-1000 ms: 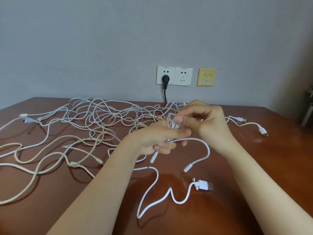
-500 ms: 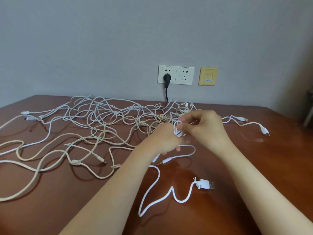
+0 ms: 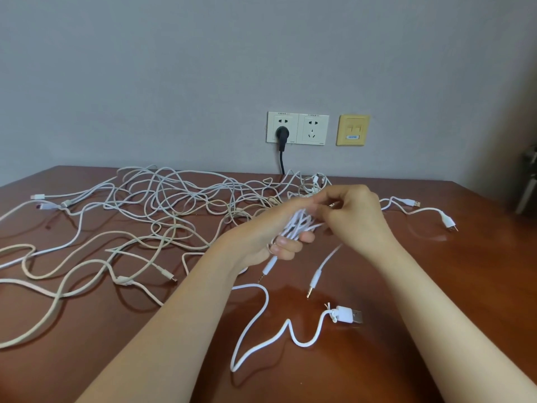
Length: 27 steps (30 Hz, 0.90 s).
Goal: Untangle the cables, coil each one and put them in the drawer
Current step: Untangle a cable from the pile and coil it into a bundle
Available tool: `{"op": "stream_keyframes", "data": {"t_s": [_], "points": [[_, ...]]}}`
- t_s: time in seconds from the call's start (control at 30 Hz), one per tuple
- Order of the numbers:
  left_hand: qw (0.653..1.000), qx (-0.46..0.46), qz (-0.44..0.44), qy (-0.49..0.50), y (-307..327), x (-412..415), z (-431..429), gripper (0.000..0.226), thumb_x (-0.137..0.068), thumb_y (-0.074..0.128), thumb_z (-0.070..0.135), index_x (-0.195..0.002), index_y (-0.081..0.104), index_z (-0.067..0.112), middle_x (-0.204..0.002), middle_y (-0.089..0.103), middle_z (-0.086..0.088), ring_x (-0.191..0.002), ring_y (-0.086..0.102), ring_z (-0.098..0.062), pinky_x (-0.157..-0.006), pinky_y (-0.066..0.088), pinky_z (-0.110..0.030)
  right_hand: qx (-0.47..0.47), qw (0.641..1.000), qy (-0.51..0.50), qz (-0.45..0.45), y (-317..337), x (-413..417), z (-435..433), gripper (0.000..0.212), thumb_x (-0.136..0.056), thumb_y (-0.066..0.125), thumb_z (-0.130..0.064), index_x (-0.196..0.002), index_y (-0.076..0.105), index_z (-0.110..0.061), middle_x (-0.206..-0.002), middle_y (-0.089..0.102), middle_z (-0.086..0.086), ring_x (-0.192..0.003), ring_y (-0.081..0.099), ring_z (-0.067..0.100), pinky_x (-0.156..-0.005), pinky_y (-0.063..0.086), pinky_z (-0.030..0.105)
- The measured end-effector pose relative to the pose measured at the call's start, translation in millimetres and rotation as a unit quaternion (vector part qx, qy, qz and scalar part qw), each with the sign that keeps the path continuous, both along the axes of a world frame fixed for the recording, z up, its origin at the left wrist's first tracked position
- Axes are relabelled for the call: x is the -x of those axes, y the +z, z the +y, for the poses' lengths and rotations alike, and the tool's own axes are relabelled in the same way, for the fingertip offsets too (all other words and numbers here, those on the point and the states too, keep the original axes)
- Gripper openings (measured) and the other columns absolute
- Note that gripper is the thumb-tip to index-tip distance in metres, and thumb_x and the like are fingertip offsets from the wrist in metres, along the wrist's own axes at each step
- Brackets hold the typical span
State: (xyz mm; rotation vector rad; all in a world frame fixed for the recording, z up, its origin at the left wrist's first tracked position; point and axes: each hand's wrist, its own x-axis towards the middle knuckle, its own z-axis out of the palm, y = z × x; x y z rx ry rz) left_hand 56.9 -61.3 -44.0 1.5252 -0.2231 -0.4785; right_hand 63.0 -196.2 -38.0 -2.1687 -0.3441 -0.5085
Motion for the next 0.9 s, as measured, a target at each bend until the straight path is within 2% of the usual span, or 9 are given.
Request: {"op": "stream_keyframes", "data": {"t_s": [0.13,0.23,0.37,0.5,0.53,0.6,0.7,0.83,0.9], "points": [[0.999,0.038,0.013,0.031,-1,-3,1,0.039,-0.097,0.028,0.049,-0.086,0.048,0.018,-0.049,0.041,0.002,-0.03,0.019,-0.003,-0.03,0.014,-0.01,0.053,0.997,-0.003,-0.052,-3,-1,1,0.009,-0.085,0.065,-0.013,-0.08,0.072,-0.013,-0.055,0.053,-0.018,-0.052,0.053,-0.005,-0.06,0.038,0.01],[0.999,0.023,-0.003,0.034,-4,-5,2,0.031,-0.098,0.031,0.044,-0.096,0.051,0.02,-0.052,0.039,0.001,-0.031,0.019,-0.003,-0.03,0.016,-0.01,0.097,0.991,-0.014,-0.09,-6,0,3,0.009,-0.086,0.063,-0.015,-0.08,0.07,-0.012,-0.064,0.052,-0.016,-0.06,0.049,0.004,-0.061,0.036,0.019],[1.0,0.014,-0.023,0.002,-3,-1,1,0.033,-0.098,0.035,0.039,-0.078,0.047,0.016,-0.049,0.038,0.005,-0.032,0.02,-0.002,-0.032,0.014,-0.012,0.05,0.996,-0.018,-0.068,-7,1,5,0.018,-0.089,0.054,-0.011,-0.076,0.067,-0.01,-0.065,0.06,-0.002,-0.063,0.055,0.019,-0.065,0.041,0.031],[0.997,0.051,-0.036,0.041,2,-2,1,0.029,-0.101,0.035,0.027,-0.076,0.042,0.015,-0.046,0.038,0.007,-0.031,0.021,-0.001,-0.032,0.013,-0.009,0.017,0.999,0.004,-0.032,-6,5,12,0.025,-0.098,0.041,-0.023,-0.095,0.062,-0.01,-0.078,0.063,0.008,-0.076,0.056,0.025,-0.068,0.037,0.032],[0.996,0.059,-0.037,0.06,3,-4,3,0.03,-0.102,0.034,0.026,-0.076,0.044,0.014,-0.046,0.038,0.006,-0.03,0.021,-0.001,-0.032,0.013,-0.008,0.049,0.998,-0.007,-0.028,-6,6,13,0.028,-0.098,0.039,-0.03,-0.093,0.06,-0.012,-0.078,0.062,0.006,-0.079,0.054,0.025,-0.066,0.034,0.032],[0.993,0.048,-0.043,0.098,2,-9,7,0.031,-0.101,0.035,0.027,-0.077,0.046,0.01,-0.05,0.041,0.002,-0.03,0.021,-0.003,-0.032,0.013,-0.008,0.127,0.99,-0.039,-0.04,-2,9,14,0.04,-0.096,0.039,-0.042,-0.069,0.054,-0.017,-0.061,0.053,-0.003,-0.066,0.048,0.02,-0.06,0.029,0.033],[0.993,-0.003,-0.048,0.109,0,-11,10,0.028,-0.1,0.035,0.022,-0.079,0.046,0.008,-0.053,0.043,-0.002,-0.03,0.022,-0.004,-0.032,0.014,-0.008,0.147,0.986,-0.024,-0.078,3,15,12,0.047,-0.092,0.049,-0.038,-0.051,0.038,-0.019,-0.048,0.039,-0.003,-0.052,0.038,0.013,-0.053,0.027,0.032],[0.998,-0.042,-0.018,0.035,3,-4,-3,0.039,-0.099,0.025,0.016,-0.062,0.038,0.012,-0.039,0.039,0.002,-0.028,0.019,-0.002,-0.033,0.01,-0.007,0.139,0.98,0.015,-0.139,-4,14,15,0.03,-0.097,0.037,-0.038,-0.074,0.041,-0.02,-0.076,0.042,-0.007,-0.068,0.036,0.012,-0.054,0.022,0.031],[0.999,-0.033,0.003,0.01,1,-5,-6,0.046,-0.102,0.021,0.026,-0.061,0.037,0.013,-0.039,0.037,0.001,-0.026,0.019,-0.002,-0.033,0.01,-0.005,0.16,0.973,0.008,-0.168,-6,12,15,0.028,-0.097,0.026,-0.041,-0.083,0.041,-0.022,-0.088,0.036,-0.009,-0.072,0.031,0.006,-0.051,0.02,0.025]]}}
